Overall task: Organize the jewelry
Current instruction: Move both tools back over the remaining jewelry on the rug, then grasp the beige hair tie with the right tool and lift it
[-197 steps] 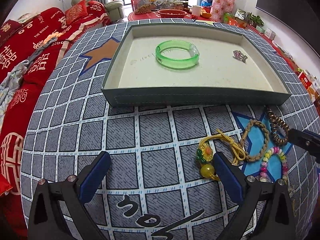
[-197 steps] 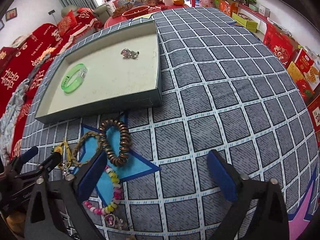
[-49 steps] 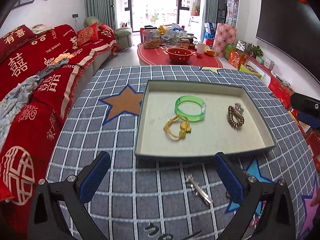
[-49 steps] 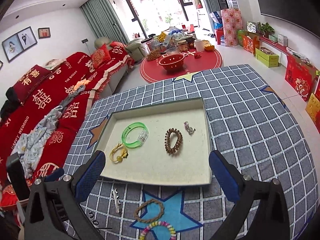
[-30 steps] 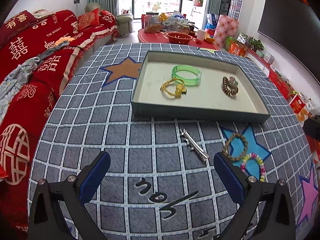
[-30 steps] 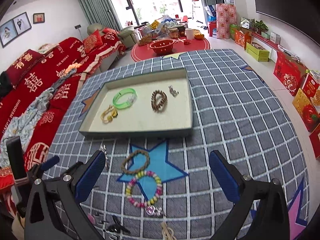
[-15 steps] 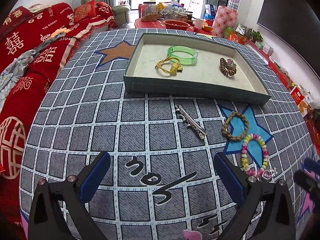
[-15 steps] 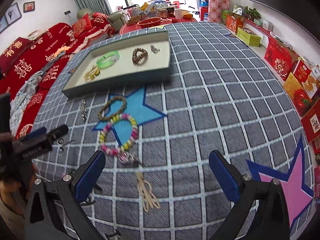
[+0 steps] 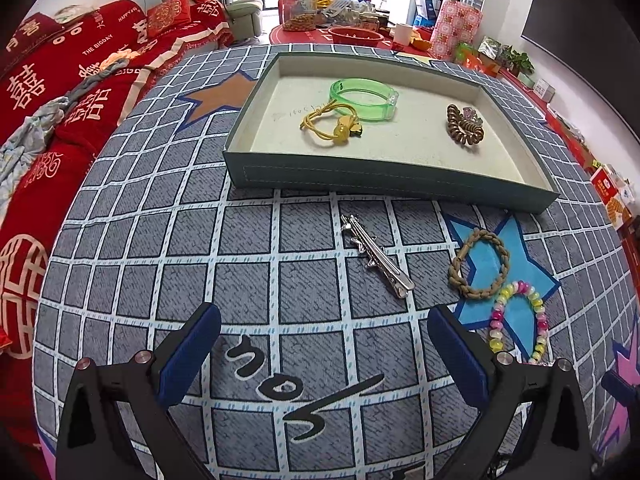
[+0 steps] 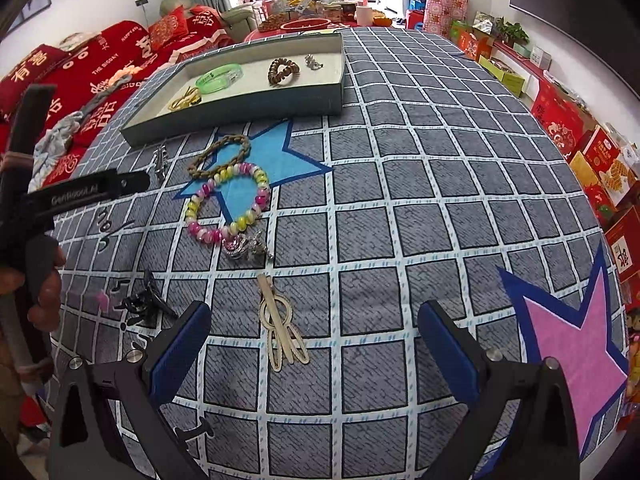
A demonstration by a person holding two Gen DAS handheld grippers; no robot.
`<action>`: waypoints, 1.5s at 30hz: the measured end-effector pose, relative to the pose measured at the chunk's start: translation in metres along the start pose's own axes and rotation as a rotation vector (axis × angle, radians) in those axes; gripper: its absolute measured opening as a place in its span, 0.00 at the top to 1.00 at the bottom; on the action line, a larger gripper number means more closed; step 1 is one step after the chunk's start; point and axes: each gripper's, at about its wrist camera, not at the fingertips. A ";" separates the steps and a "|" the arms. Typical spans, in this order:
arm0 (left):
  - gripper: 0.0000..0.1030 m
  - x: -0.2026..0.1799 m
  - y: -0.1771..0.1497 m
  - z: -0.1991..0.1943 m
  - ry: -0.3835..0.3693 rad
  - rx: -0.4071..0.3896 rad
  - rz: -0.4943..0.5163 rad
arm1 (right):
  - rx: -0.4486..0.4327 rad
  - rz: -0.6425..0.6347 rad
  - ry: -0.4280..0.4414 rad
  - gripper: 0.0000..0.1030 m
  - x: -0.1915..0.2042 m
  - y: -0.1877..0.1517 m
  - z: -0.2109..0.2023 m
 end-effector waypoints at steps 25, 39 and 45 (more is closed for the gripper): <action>0.36 -0.029 0.016 0.010 -0.013 -0.025 0.083 | 0.026 -0.125 -0.057 0.49 0.027 0.005 0.018; 0.70 -0.020 0.004 -0.009 -0.079 -0.056 0.106 | 0.001 -0.013 0.051 0.91 0.005 0.008 0.008; 0.70 -0.009 0.002 -0.025 -0.102 -0.090 0.100 | -0.041 0.093 0.152 0.91 -0.017 0.014 -0.004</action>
Point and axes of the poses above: each gripper's, at about its wrist camera, not at the fingertips, and z roughly the way its jaws point, x to its left, y to its top, and after that the axes turned 12 degrees about y, right-handed
